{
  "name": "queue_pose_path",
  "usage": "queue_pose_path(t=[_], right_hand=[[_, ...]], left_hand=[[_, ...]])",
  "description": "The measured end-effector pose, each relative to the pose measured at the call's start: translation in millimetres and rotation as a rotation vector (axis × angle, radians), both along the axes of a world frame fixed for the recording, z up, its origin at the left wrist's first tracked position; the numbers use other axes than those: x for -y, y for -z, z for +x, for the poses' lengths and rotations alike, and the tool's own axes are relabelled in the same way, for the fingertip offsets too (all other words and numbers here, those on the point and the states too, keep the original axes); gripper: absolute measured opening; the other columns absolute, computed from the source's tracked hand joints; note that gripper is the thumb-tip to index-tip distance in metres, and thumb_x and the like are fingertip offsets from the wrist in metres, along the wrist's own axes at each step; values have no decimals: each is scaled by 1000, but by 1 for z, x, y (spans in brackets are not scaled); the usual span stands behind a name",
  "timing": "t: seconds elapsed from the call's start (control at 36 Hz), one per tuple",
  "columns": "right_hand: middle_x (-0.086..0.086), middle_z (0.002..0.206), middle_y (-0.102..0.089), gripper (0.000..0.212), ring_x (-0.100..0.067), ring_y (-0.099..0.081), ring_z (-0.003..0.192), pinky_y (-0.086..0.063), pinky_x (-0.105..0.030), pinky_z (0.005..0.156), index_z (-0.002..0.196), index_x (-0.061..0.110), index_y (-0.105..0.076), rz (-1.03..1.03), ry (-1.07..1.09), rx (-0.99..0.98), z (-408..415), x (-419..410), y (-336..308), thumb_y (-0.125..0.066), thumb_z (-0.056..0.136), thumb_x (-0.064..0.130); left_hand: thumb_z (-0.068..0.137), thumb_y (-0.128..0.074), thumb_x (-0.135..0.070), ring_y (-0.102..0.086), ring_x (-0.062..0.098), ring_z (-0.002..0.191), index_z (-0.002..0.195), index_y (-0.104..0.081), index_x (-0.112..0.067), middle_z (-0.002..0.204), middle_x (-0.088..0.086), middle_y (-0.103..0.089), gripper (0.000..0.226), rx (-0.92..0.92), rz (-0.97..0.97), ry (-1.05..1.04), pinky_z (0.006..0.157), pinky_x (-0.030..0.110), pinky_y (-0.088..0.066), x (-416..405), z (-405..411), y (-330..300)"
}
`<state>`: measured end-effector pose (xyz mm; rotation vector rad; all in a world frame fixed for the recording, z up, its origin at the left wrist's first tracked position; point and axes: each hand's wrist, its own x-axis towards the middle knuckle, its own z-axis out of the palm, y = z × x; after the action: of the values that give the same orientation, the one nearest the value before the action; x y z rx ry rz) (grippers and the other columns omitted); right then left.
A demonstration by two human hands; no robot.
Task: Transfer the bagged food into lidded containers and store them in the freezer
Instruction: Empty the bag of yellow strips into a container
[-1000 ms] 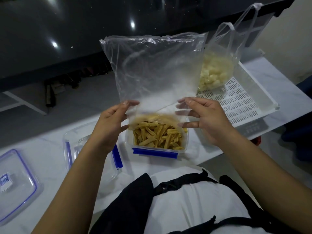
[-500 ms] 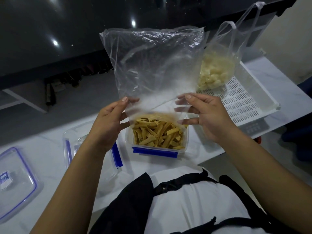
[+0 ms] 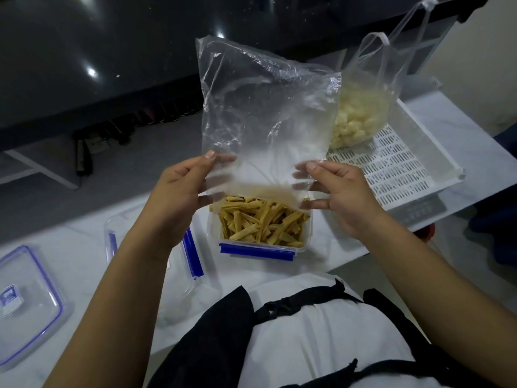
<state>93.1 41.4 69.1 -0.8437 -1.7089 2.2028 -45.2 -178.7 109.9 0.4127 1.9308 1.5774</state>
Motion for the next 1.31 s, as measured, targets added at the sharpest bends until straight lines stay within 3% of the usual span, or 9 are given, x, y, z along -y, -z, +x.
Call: queue_pose_path(t=[0.11,0.28,0.42,0.67,0.81,0.97,1.31], right_hand=[[-12,101,-76,16,-29,-74,96,-64,-46,67,102,10,-76,19,34,-14,2,-1,-1,-61,99,16],[-12,101,-76,17,-29,-74,96,-63,-49,69,101,10,-76,23,22,-31,4,-5,-5,-61,99,16],[-10,100,-77,17,-28,-74,95,-64,-44,64,100,10,-76,14,6,-18,5,-3,-2,-61,99,16],[-11,101,-77,16,-28,-74,95,-64,-42,64,100,10,-76,11,18,-15,4,-2,-4,-61,99,17],[-11,103,-77,18,-28,-74,98,-64,-46,68,103,8,-75,18,6,-37,4,-3,-13,-61,99,18],[-14,106,-75,18,-30,-73,100,-63,-51,72,102,7,-74,17,-17,-51,1,-1,-23,-59,99,17],[-12,106,-76,18,-29,-73,99,-64,-45,67,103,6,-74,22,-76,-71,-1,2,-31,-60,99,17]], left_hand=[[102,-47,-43,-70,8,107,101,-78,-35,115,-12,-74,33,-54,-62,-25,97,42,-54,-3,3,-7],[102,-49,-43,-71,12,102,97,-79,-36,111,-11,-75,31,-73,-112,-54,97,47,-54,-4,6,-15],[98,-48,-46,-73,12,101,108,-76,-30,117,-10,-74,34,-56,-78,-4,92,42,-56,-4,8,-17],[100,-49,-42,-71,14,106,104,-78,-30,116,-8,-74,31,-66,-9,-12,89,41,-57,-5,8,-19],[89,-52,-52,-70,14,108,105,-77,-29,117,-6,-74,38,-72,16,-10,86,38,-58,-3,7,-22],[104,-47,-35,-72,14,105,108,-75,-24,115,-3,-75,31,-65,35,-42,82,31,-59,-6,7,-19],[104,-50,-28,-72,16,105,114,-73,-23,116,-3,-75,26,-64,74,-68,90,40,-59,-4,12,-12]])
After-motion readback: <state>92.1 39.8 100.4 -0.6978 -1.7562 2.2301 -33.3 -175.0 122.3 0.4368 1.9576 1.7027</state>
